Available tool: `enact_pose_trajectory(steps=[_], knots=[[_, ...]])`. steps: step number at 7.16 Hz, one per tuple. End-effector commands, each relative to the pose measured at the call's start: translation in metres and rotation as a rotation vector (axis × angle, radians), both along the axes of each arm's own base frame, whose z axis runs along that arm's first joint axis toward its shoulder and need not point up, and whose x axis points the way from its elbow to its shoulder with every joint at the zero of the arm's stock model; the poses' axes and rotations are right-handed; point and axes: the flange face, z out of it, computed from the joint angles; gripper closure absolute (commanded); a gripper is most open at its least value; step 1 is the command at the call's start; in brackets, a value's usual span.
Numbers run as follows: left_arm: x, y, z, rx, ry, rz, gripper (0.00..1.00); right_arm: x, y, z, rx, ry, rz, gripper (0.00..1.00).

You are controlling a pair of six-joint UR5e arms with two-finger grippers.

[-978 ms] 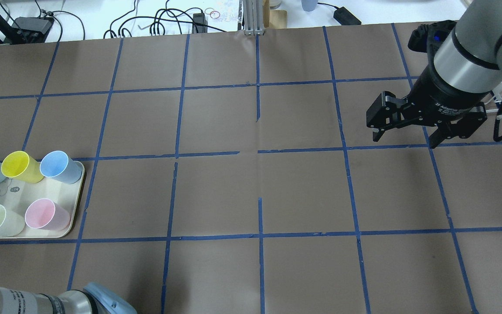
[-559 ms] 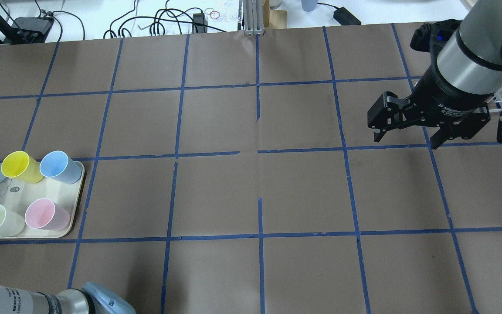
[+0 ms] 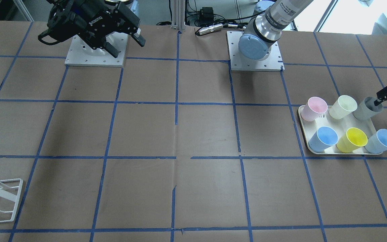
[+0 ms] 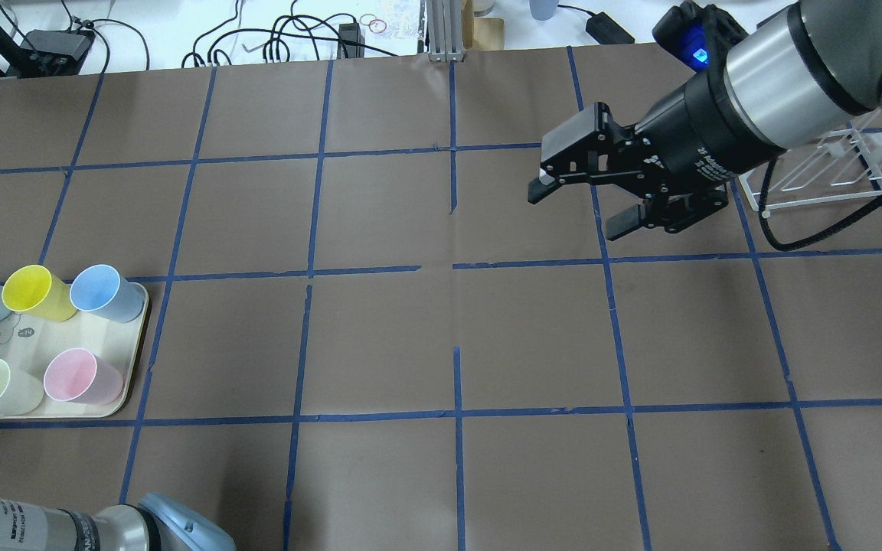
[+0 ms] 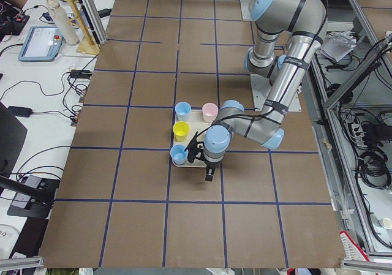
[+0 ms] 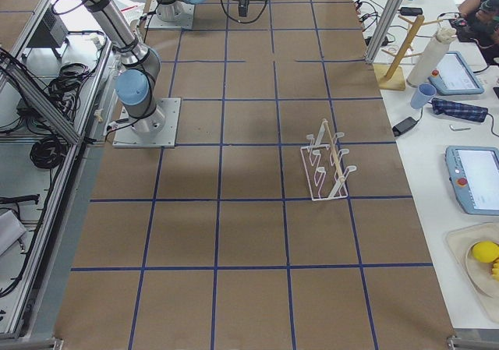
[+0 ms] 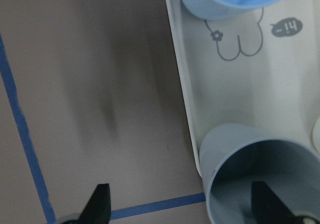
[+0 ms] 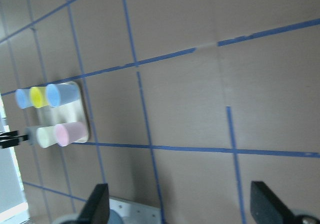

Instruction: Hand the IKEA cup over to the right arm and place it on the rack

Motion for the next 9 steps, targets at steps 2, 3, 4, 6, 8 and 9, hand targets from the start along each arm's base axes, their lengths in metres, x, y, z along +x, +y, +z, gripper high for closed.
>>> enact_pose_trajectory(steps=[2,3,4,6,8,9], knots=[[-0.003,0.0,-0.008,0.012,0.016,-0.017,0.19,0.018,-0.019,0.005,0.035,-0.361,-0.009,0.0],[-0.004,0.0,-0.007,0.011,0.015,-0.019,0.28,0.012,-0.026,-0.004,0.06,-0.479,-0.04,0.0],[-0.005,-0.001,-0.009,0.013,0.019,-0.022,0.4,0.003,-0.031,-0.017,0.06,-0.622,-0.069,0.0],[-0.005,-0.003,-0.008,0.011,0.018,-0.025,0.74,-0.008,-0.033,-0.035,0.036,-0.738,-0.094,0.0],[-0.008,-0.002,-0.006,0.018,0.032,-0.027,1.0,-0.006,-0.028,-0.053,0.039,-0.845,-0.111,0.0],[-0.011,-0.001,-0.001,0.026,0.049,-0.025,1.0,-0.005,-0.022,-0.062,-0.015,-0.854,-0.088,0.0]])
